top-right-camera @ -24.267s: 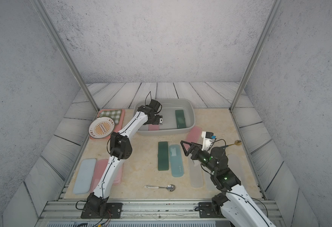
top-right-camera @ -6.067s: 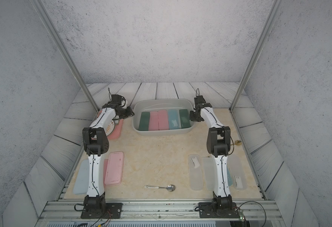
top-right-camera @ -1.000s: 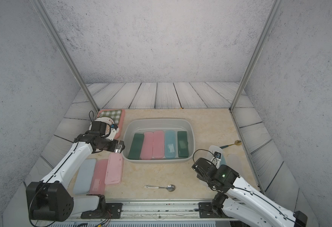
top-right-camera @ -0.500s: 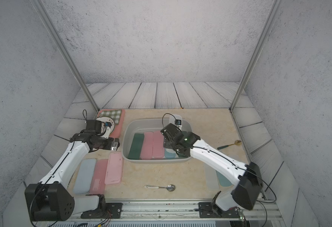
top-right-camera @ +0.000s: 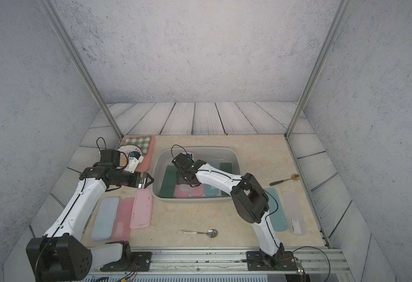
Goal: Put the pencil case into the storage box
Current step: Place the pencil case at the storage box.
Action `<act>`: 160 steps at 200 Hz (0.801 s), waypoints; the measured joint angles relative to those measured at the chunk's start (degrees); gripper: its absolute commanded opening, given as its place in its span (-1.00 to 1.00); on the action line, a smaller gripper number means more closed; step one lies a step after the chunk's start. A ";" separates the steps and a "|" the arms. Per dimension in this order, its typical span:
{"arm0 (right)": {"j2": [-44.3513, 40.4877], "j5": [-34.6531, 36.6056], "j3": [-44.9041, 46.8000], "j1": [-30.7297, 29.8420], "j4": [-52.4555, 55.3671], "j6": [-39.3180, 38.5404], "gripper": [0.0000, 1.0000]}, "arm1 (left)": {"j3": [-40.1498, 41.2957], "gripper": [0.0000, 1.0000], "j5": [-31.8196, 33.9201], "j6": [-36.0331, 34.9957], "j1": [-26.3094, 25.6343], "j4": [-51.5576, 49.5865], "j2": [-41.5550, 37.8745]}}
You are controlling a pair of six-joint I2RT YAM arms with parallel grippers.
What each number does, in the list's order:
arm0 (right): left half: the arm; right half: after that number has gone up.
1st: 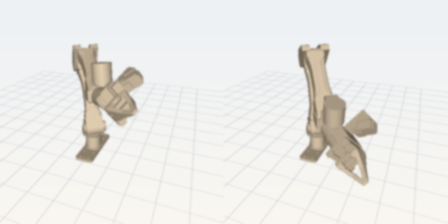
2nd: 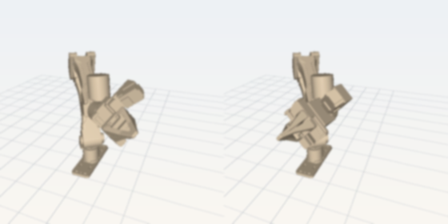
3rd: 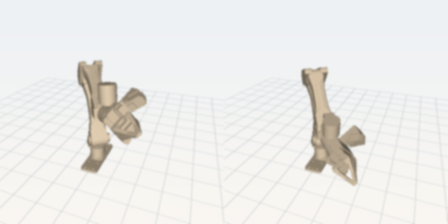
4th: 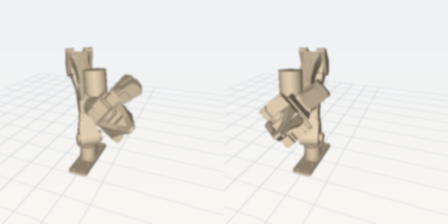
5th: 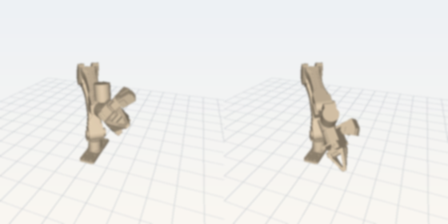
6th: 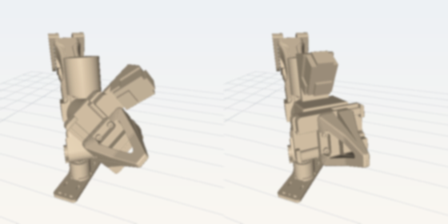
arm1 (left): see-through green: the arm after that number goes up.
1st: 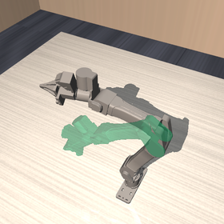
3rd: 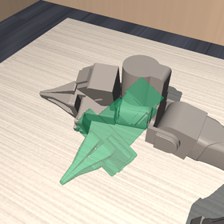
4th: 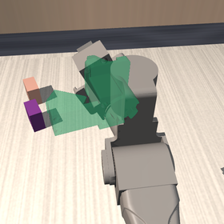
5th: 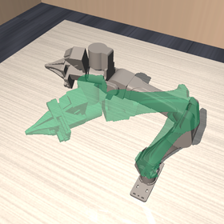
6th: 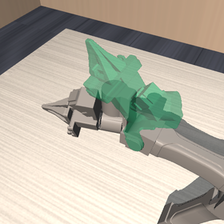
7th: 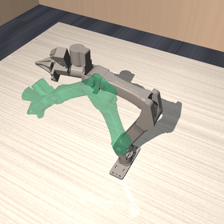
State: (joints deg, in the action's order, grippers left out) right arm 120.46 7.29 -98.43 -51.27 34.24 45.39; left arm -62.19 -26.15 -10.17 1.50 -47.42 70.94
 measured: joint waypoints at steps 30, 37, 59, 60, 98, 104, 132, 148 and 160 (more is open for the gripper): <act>3.69 -1.64 -2.27 -0.11 -0.26 0.00 0.14 | -0.02 0.95 4.11 -0.76 0.00 -0.04 -0.09; 4.39 -1.81 -2.82 -0.17 -0.20 0.00 0.15 | 0.00 0.95 4.74 -0.92 0.00 -0.04 -0.09; 6.36 -2.10 -5.05 -0.22 0.11 -0.02 0.21 | 0.00 0.95 6.12 -1.22 0.07 0.00 -0.09; 6.40 -2.10 -5.11 -0.22 0.17 0.00 0.21 | 0.00 0.95 6.19 -1.25 0.07 0.00 -0.09; 7.91 -2.25 -7.74 -0.31 1.09 -0.02 0.43 | 0.09 0.95 6.95 -1.44 0.37 0.02 -0.09; 8.02 -2.25 -7.93 -0.33 1.14 -0.02 0.45 | 0.11 0.95 6.95 -1.44 0.37 0.00 -0.09; 8.04 -2.25 -8.00 -0.55 1.09 -0.09 0.60 | 0.37 0.95 6.95 -1.44 0.46 0.07 -0.09; 8.02 -2.27 -7.98 -0.68 1.09 -0.22 0.67 | 0.55 0.95 6.88 -1.46 0.72 0.04 -0.09; 8.00 -2.27 -7.85 -0.79 1.14 -0.46 0.71 | 0.63 0.96 6.88 -1.46 0.85 0.04 -0.09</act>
State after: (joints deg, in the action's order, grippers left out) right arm 128.46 5.02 -106.28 -52.05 35.38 44.93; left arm -61.56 -19.27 -11.64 2.35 -47.37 70.85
